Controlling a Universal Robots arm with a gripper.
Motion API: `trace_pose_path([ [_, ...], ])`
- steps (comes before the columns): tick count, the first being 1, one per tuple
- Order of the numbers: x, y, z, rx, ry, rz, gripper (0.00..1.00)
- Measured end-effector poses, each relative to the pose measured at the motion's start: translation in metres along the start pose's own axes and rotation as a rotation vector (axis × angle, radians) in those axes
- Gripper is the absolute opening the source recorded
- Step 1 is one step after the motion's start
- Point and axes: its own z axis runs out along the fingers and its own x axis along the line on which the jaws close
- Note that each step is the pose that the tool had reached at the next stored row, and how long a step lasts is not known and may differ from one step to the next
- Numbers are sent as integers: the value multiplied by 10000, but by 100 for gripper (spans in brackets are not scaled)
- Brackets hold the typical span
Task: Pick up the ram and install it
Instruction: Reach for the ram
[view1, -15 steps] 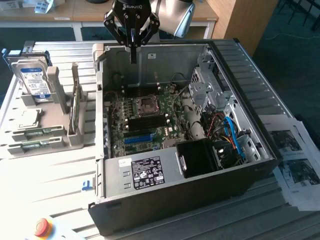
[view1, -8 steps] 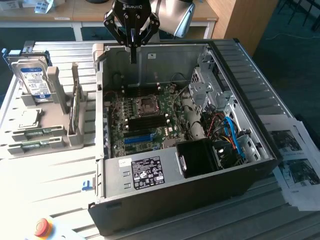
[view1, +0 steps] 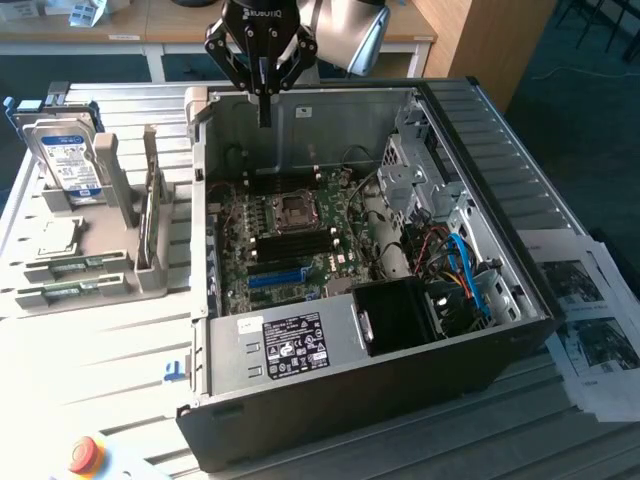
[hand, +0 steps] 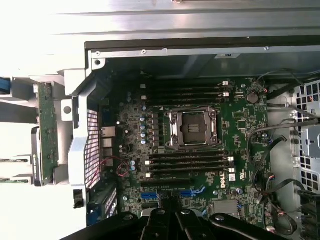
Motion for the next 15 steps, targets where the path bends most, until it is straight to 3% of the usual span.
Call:
trace_pose_path([
  [15,378,-28,-5,0,0,1,10],
])
